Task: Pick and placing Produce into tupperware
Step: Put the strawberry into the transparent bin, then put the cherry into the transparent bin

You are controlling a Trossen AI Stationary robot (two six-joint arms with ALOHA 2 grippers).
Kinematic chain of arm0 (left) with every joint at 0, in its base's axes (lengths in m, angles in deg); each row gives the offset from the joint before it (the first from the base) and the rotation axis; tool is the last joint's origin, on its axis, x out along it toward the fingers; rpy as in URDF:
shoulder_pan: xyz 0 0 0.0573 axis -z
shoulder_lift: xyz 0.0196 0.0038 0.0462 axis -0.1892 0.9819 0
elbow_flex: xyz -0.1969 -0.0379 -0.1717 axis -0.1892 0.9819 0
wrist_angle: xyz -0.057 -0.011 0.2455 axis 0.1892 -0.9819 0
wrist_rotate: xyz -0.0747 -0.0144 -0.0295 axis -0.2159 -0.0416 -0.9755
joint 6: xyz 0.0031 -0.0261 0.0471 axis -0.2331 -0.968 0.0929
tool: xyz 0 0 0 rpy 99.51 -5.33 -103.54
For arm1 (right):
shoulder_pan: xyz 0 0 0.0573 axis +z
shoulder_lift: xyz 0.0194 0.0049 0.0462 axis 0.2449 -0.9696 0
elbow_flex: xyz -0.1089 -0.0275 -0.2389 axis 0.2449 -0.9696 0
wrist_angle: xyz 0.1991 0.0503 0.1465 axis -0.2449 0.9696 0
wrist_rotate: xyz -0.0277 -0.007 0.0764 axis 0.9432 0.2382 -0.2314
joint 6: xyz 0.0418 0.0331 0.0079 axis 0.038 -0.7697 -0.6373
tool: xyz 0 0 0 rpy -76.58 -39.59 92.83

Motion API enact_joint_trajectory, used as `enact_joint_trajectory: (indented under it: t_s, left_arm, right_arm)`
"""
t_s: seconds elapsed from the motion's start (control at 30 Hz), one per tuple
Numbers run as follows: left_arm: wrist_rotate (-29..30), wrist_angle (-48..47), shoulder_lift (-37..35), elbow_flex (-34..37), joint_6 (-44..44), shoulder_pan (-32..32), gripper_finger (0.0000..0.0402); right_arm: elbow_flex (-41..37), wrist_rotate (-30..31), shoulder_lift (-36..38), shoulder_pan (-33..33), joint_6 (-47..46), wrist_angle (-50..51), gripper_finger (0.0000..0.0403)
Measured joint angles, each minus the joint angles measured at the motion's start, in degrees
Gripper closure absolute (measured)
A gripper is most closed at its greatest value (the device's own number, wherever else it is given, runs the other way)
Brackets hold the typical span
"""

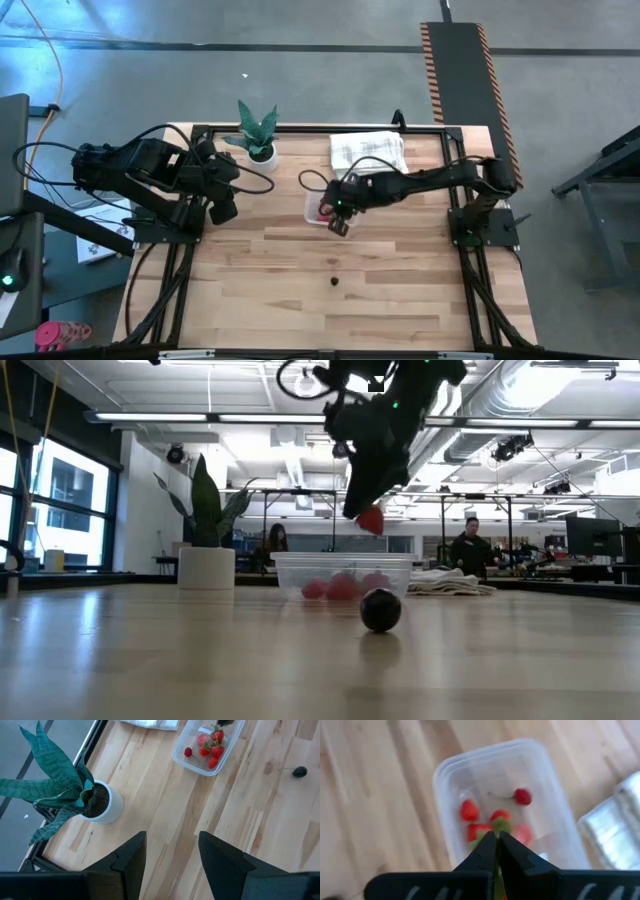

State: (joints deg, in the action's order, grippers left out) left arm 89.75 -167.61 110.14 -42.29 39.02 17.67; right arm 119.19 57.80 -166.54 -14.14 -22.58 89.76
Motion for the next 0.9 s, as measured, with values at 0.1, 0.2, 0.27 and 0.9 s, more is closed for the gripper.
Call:
enact_joint_trajectory:
  t_s: [0.1,0.2,0.27,0.9]
  left_arm:
    - [0.0,0.0,0.0,0.0,-0.5,0.0,0.023]
    - [0.0,0.0,0.0,0.0,-0.6,0.0,0.023]
    - [0.0,0.0,0.0,0.0,-0.6,0.0,0.023]
    - [0.7,2.2,1.6,0.2,2.7,0.0,0.023]
  right_arm:
    - [0.0,-1.7,-1.0,-2.1,2.0,-1.3,0.0403]
    - [0.0,-6.1,-2.2,-3.5,4.3,-1.7,0.0403]
    - [0.0,-7.9,-2.7,-3.8,5.2,-1.8,0.0402]
    - [0.0,-11.7,3.0,-2.7,-2.1,0.8,0.0266]
